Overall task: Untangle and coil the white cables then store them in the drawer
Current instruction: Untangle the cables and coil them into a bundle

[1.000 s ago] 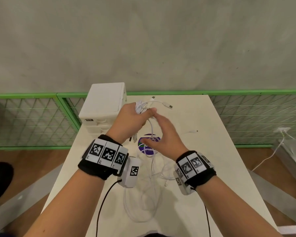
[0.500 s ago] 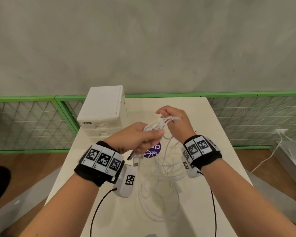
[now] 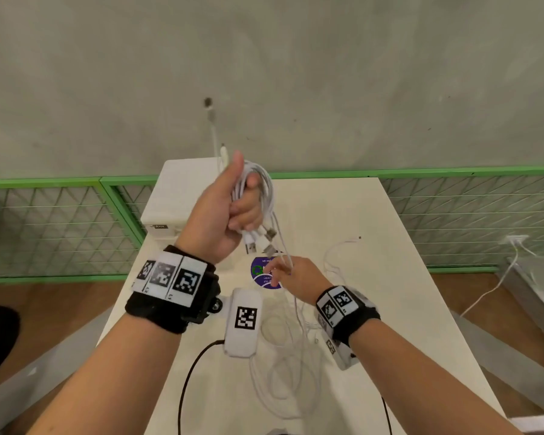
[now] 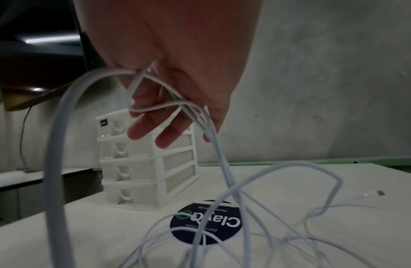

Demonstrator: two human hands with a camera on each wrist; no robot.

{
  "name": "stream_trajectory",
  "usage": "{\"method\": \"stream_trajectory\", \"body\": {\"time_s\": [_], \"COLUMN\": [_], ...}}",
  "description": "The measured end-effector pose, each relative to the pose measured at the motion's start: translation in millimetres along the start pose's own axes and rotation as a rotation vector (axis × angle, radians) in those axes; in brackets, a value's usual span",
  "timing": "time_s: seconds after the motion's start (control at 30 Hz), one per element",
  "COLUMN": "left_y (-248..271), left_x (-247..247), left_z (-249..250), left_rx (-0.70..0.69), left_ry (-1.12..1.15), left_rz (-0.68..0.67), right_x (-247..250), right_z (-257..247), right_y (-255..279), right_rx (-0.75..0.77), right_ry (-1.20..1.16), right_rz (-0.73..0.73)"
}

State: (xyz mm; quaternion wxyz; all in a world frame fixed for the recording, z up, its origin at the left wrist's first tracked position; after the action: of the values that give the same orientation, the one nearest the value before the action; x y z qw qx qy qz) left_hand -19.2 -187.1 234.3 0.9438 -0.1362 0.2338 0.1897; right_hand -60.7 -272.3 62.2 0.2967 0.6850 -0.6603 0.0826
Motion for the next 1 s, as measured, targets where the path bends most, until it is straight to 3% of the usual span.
{"method": "stream_trajectory", "body": {"time_s": [0.23,0.33,0.4,0.5,0.53,0.6,0.7,0.8,0.93,1.0], "left_y": [2.3,10.3,8.7,-3.9,-4.3,2.9,15.7,18.7,19.9,20.6], "left_x": [49.1,68.9,75.4,79.3,78.6,71.8,52.1,36.8,41.1,49.6], "left_z": [28.7,36.2,33.6,-0.1,-15.8,-42.6,-63.4,-69.4,-61.0,-51.2], "left_rx": [-0.332,-0.366,-0.277,0.170,0.311,0.479,0.583,0.654,0.634,0.575], "left_ry": [-0.009,-0.305,-0.675,-1.285,-1.361,-1.248,-0.864,-0.858,-0.962,-0.900], "left_rz": [0.362,0.539,0.578,0.440,0.339,0.151,-0.021,-0.157,-0.070,0.029], "right_x": [-10.6,-11.6,-10.4,6.9,16.8,37.4,66.2,80.2,83.0,83.2], "right_z": [-7.8,-25.9,-45.4,-71.9,-77.4,-83.4,-70.4,-47.7,-22.7,-0.6], "right_y": [11.6,22.4,31.5,41.7,43.3,44.9,45.0,43.9,39.4,36.4], "right_rx": [0.034,0.117,0.225,0.353,0.379,0.421,0.408,0.337,0.256,0.115], "right_ry": [0.179,0.157,0.088,-0.068,-0.103,-0.138,-0.237,-0.165,0.246,0.447], "right_rz": [-0.049,-0.102,-0.129,-0.081,-0.046,0.019,0.161,0.262,0.297,0.277]}}
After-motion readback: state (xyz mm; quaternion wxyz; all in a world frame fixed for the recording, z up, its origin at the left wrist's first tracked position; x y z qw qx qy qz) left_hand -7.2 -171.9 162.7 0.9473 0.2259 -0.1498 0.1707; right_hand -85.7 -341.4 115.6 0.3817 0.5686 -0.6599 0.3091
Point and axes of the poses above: each hand's wrist, its own y-axis away from the middle knuckle, its own x-axis out of the back of the hand, z = x × y, the point moved 8 cm from there along -y, towards the middle knuckle, and after that the axes turned 14 degrees about -z, right-handed, at the moved point
